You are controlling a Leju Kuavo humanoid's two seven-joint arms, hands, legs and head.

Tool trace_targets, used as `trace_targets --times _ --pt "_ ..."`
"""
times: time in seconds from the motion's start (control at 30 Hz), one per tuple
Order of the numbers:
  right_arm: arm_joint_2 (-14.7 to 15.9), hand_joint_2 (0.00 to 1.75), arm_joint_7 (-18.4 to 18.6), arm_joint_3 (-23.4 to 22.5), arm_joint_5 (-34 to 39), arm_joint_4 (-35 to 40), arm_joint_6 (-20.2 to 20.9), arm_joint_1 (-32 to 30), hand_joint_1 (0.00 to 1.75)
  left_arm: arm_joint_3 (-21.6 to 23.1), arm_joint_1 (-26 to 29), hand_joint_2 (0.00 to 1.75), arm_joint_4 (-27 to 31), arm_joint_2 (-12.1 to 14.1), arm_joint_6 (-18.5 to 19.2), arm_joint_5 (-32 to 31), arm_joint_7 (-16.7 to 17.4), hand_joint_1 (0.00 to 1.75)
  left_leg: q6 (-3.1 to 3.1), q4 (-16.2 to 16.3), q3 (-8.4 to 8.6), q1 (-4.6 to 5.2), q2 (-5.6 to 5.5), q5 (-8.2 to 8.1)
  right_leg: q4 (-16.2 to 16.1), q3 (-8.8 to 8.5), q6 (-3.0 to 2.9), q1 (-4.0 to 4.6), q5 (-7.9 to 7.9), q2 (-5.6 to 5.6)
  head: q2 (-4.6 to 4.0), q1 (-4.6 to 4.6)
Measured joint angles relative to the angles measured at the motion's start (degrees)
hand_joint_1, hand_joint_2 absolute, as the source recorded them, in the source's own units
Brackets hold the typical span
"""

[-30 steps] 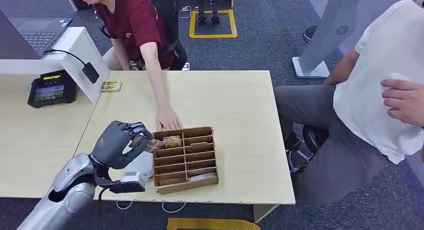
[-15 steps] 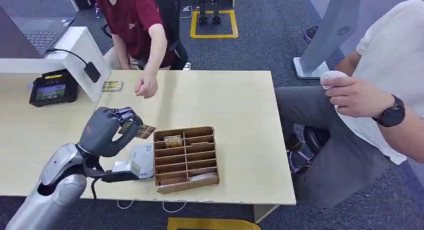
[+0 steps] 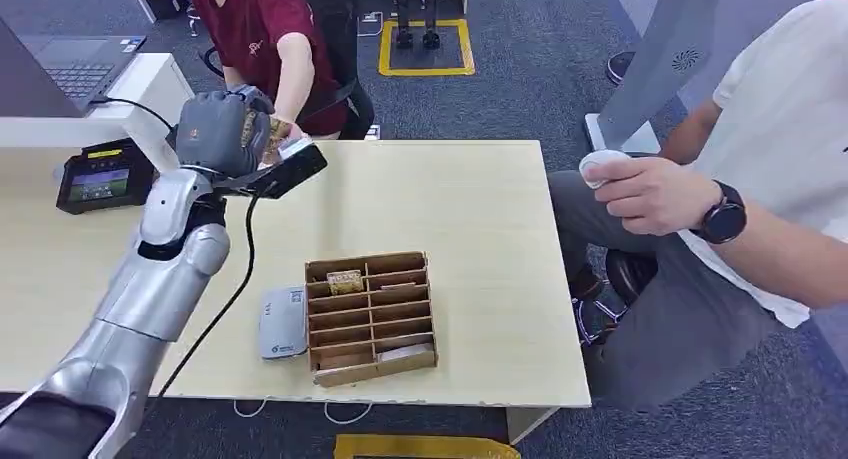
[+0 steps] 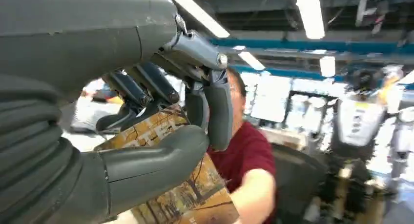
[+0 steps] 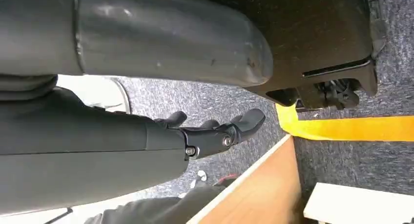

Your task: Pass the card to the sensor for recognition and then transmit it.

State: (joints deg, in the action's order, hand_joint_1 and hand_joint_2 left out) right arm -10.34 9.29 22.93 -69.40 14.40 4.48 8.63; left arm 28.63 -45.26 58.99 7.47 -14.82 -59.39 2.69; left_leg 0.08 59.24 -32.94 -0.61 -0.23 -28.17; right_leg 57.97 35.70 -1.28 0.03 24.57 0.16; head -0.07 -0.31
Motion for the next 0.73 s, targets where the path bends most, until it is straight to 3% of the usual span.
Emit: trace_targets --times 0.3,0.33,0.57,0.73 --pt "0.0 0.0 0.3 0.2 0.0 0.0 0.0 0.0 0.0 -0.1 -1.2 1.75 -6.1 -1.1 -0.7 -0.3 -0.8 1.75 0.0 0.0 0.0 0.0 0.01 0.0 0.0 0.02 0.0 0.0 0.0 0.02 0.0 0.0" --pt "0.0 0.0 0.3 0.2 0.0 0.0 0.0 0.0 0.0 -0.1 -1.2 1.75 -6.4 -1.2 -0.7 -0.3 -0.8 0.02 0.0 0.0 0.0 0.0 0.01 0.0 0.0 0.02 0.0 0.0 0.0 0.02 -0.02 0.0" --pt "0.0 0.0 0.3 0.4 0.0 0.0 0.0 0.0 0.0 -1.1 -0.3 1.75 -7.9 -0.9 -5.0 1.3 -3.2 0.0 0.0 0.0 -0.07 0.0 0.02 0.0 0.0 0.02 0.0 0.0 0.0 0.02 0.0 0.02" --pt "0.0 0.0 0.3 0.4 0.9 0.0 -0.4 -0.4 0.0 -5.3 3.5 1.75 -7.9 3.2 -11.4 3.9 -5.0 0.0 -0.04 0.0 -0.03 -0.02 0.26 -0.03 0.0 0.11 -0.02 0.0 0.01 0.25 0.0 0.0"
